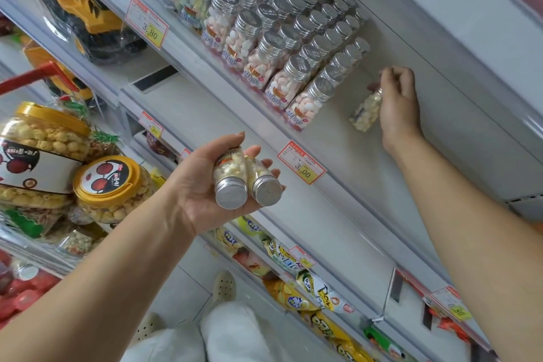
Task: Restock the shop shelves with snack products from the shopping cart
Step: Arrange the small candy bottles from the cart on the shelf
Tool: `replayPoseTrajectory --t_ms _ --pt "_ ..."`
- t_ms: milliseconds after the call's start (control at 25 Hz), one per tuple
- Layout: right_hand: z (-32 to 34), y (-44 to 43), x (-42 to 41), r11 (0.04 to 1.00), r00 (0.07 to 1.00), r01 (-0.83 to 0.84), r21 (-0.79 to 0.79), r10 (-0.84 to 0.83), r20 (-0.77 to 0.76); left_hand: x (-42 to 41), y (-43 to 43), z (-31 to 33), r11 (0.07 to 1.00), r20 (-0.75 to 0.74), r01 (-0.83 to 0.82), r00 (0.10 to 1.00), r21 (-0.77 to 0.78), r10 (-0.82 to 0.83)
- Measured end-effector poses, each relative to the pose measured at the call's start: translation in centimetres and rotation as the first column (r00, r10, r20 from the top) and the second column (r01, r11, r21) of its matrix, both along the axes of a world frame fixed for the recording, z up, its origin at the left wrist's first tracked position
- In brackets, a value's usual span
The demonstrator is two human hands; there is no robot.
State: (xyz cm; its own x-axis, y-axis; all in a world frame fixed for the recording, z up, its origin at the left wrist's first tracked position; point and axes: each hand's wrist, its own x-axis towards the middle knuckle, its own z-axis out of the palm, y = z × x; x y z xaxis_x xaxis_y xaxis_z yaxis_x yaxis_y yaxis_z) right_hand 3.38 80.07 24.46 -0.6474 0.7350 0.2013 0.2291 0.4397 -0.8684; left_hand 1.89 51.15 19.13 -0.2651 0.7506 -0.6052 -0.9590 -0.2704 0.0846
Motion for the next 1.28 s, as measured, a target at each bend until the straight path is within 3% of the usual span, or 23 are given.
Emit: replayPoseTrajectory --t_ms 120,240,320,440,520,720,840,1040,1280 --pt "0.2 0.8 1.6 1.000 0.993 -0.029 -0.006 0.029 0.113 0.2 0.4 0.1 1.000 0.001 0.009 1.000 -0.007 -0.009" --pt "1.1 1.0 2.9 0.988 0.955 0.075 0.136 -0.110 0.276 0.3 0.6 0.2 1.000 -0.007 0.016 1.000 -0.009 -0.016" --pt "1.1 1.2 3.2 0.993 0.965 0.051 0.110 -0.077 0.249 0.4 0.8 0.1 1.000 -0.008 0.024 1.000 -0.007 -0.024" --pt "1.7 1.4 3.0 0.986 0.972 -0.137 -0.093 0.152 0.179 0.5 0.8 0.0 0.999 -0.001 0.033 0.999 -0.008 -0.033" --pt "2.1 1.1 2.7 0.969 0.961 -0.178 -0.172 0.208 0.180 0.5 0.8 0.0 0.999 0.003 0.031 1.000 -0.010 -0.031" --pt "2.1 0.2 2.3 0.943 0.988 0.033 -0.330 0.020 0.154 0.1 0.6 0.1 1.000 -0.004 0.027 1.000 -0.010 -0.027" --pt "2.2 0.6 1.5 0.915 0.994 0.051 -0.401 -0.008 0.108 -0.3 0.5 0.2 1.000 0.003 0.013 1.000 -0.004 -0.013" --pt "2.8 2.5 -2.2 0.919 0.994 0.092 -0.383 -0.061 0.092 -0.4 1.2 0.3 0.999 0.023 -0.001 1.000 0.039 0.001" --pt "3.1 2.7 -6.5 0.910 0.992 0.044 -0.412 0.008 0.122 -0.5 1.3 -0.5 0.998 0.045 -0.025 0.999 0.055 0.022"
